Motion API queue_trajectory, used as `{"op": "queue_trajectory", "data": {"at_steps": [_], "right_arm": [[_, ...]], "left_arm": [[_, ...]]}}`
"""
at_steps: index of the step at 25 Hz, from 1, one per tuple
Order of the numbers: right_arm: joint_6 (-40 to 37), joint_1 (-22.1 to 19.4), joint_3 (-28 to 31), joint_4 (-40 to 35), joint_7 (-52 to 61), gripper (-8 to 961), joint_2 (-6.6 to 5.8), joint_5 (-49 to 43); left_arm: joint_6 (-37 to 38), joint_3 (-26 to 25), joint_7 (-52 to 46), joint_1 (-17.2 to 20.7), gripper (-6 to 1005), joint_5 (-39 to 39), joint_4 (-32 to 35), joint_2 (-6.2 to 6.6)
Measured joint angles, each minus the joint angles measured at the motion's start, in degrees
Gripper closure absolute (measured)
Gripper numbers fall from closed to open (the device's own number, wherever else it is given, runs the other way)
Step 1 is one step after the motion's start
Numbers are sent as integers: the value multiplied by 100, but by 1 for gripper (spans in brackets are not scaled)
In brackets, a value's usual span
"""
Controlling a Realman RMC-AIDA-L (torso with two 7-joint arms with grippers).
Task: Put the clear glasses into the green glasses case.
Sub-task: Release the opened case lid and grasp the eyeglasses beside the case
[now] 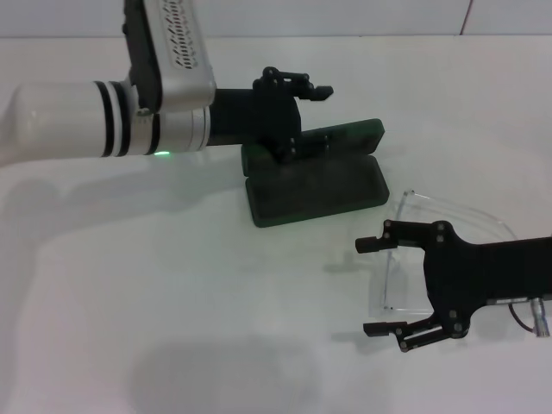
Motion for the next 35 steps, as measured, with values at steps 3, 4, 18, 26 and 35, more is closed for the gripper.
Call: {"op": "queue_trajectory", "data": {"at_steps": [3,4,18,26,35], "right_arm": [[0,14,39,-22,15,78,-8,3],[1,15,46,-43,19,78,-12,5],[78,458,522,-2893,1646,79,-87,-1174],[-642,1669,-458,-3989,2535,78,-56,-3487],[-295,2143,-1767,-3896,2576,81,-26,-4284]], "left_arm": [[220,-4,19,193,527,-466,90,0],[412,-9,38,339,450,-737,148,2],[2026,-40,1033,2335,416,-4184,-1156,30],[2296,-31,1305,2428,396,-4217,-1787,18],[2296,-34,1236,2388,188,-4449,-1891,0]]}}
